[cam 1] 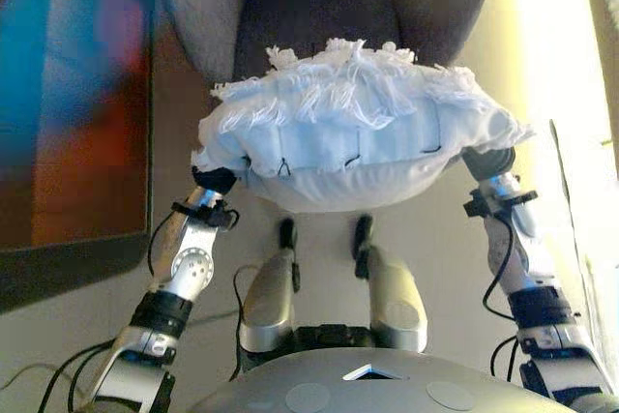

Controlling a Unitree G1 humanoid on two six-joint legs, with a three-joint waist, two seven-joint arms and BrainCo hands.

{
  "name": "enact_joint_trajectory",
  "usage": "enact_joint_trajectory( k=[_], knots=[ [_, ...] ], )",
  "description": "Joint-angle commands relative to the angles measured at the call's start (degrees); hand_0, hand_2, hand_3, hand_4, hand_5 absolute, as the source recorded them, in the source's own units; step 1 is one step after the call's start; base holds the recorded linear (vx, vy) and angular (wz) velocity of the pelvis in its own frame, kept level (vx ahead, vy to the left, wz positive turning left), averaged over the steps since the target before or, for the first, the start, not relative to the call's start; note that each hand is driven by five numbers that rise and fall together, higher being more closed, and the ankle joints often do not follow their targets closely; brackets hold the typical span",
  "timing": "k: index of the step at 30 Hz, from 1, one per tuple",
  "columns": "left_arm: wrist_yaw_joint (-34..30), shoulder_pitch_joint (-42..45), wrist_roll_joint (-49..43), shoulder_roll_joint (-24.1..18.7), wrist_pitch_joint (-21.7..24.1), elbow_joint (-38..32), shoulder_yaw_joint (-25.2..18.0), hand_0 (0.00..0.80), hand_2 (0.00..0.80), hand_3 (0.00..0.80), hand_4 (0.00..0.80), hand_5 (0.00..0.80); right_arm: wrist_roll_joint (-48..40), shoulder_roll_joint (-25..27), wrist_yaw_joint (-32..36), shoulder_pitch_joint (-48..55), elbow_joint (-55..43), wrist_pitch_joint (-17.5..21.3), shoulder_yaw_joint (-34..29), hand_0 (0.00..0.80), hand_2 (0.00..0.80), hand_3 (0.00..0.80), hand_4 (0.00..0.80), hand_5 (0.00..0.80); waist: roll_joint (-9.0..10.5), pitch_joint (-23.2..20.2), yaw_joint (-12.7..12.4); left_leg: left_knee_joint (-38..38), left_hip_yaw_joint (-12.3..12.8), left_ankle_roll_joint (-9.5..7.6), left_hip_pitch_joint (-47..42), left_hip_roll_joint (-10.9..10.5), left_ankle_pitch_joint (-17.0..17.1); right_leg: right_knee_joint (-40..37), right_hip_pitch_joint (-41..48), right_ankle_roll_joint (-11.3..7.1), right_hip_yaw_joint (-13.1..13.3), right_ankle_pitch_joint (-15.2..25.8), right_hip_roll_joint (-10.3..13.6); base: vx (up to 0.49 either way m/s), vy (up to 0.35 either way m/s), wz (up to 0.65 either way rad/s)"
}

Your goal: Pick up the cushion and take it to the sofa

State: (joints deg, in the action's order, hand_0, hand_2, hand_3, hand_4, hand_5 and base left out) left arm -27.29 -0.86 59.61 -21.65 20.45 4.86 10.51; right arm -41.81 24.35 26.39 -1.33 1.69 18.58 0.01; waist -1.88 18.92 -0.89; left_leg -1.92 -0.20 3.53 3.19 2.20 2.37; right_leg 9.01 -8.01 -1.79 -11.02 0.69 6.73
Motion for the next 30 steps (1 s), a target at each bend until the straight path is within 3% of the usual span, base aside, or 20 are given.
enact_joint_trajectory(
  k=[1, 8, 11, 14, 20, 25, 27, 30],
  knots=[
    [1.48, -1.57, -5.19, 2.65, 6.47, -11.93, 1.53, 0.800, 0.800, 0.800, 0.800, 0.800, -2.39, -3.51, 7.19, -0.81, -11.47, 2.95, 3.46, 0.800, 0.800, 0.800, 0.800, 0.800, 2.45, -10.99, -1.21, -1.91, 0.57, -1.16, -2.05, -1.21, -5.01, -4.09, 8.04, -3.89, -0.58, -2.67, 1.39, 0.193, -0.036, 0.09],
    [3.73, -2.28, -6.29, 1.65, 9.35, -20.07, 0.99, 0.800, 0.800, 0.800, 0.800, 0.800, 1.71, -0.97, 0.21, -2.25, -21.21, 11.60, 2.06, 0.800, 0.800, 0.800, 0.800, 0.800, 2.96, -13.49, -2.15, 0.51, -0.02, -0.94, -6.17, -0.45, -5.54, -6.40, 12.71, -3.93, -1.33, -3.16, 0.83, 0.078, -0.057, 0.11],
    [5.74, -5.12, -7.26, 1.07, 9.53, -21.10, 2.55, 0.800, 0.800, 0.800, 0.800, 0.800, 8.02, -0.19, -7.49, -5.42, -22.73, 14.49, 2.77, 0.800, 0.800, 0.800, 0.800, 0.800, 3.05, -13.90, -2.51, 1.46, -0.29, -0.74, -7.42, -0.04, -5.59, -6.72, 13.79, -3.87, -1.65, -3.43, 0.55, 0.017, -0.080, 0.01],
    [8.58, -6.96, -8.18, 0.66, 9.00, -21.33, 3.42, 0.800, 0.800, 0.800, 0.800, 0.800, 13.55, 0.59, -13.69, -7.39, -23.66, 13.30, 4.01, 0.800, 0.800, 0.800, 0.800, 0.800, 3.02, -13.84, -2.46, 2.10, -0.61, -0.67, -8.46, 0.22, -5.50, -6.78, 14.59, -3.63, -1.45, -3.72, 0.14, 0.006, -0.087, 0.00],
    [8.65, -6.05, -8.46, 1.18, 7.96, -21.26, 2.52, 0.800, 0.800, 0.800, 0.800, 0.800, 13.88, 0.82, -14.50, -6.71, -23.59, 11.89, 5.55, 0.800, 0.800, 0.800, 0.800, 0.800, 3.40, -13.13, -2.23, -0.77, -0.56, -0.26, -9.25, 1.18, -6.81, -6.05, 15.50, -2.44, -0.55, -4.44, -0.65, 0.046, -0.116, -0.01],
    [8.22, -3.24, -8.28, 1.21, 8.88, -22.16, 0.44, 0.800, 0.800, 0.800, 0.800, 0.800, 12.36, 1.10, -12.19, -6.57, -23.60, 11.84, 7.10, 0.800, 0.800, 0.800, 0.800, 0.800, 5.39, -10.37, -2.25, -16.63, 1.30, 0.00, -5.46, 1.56, -11.08, -2.25, 14.67, -0.36, 0.92, -4.98, -0.44, 0.058, -0.158, -0.07],
    [7.59, -2.32, -8.39, 1.43, 9.66, -22.44, -0.10, 0.800, 0.800, 0.800, 0.800, 0.800, 12.48, 1.09, -11.69, -6.73, -23.32, 12.65, 8.28, 0.800, 0.800, 0.800, 0.800, 0.800, 6.40, -8.09, -2.62, -29.16, 1.78, -1.06, 0.35, 0.66, -10.44, -0.23, 14.05, 0.91, 1.44, -4.84, -0.15, -0.021, -0.170, -0.23],
    [6.35, -1.92, -7.61, 1.72, 9.78, -22.51, -0.59, 0.800, 0.800, 0.800, 0.800, 0.800, 14.08, 0.58, -12.26, -6.98, -23.00, 13.26, 9.06, 0.800, 0.800, 0.800, 0.800, 0.800, 5.95, -6.35, -2.68, -33.48, 3.65, -2.12, 4.44, 0.38, -8.71, 1.71, 13.89, 1.65, 2.03, -5.54, -0.88, -0.021, -0.056, -0.29]
  ],
)
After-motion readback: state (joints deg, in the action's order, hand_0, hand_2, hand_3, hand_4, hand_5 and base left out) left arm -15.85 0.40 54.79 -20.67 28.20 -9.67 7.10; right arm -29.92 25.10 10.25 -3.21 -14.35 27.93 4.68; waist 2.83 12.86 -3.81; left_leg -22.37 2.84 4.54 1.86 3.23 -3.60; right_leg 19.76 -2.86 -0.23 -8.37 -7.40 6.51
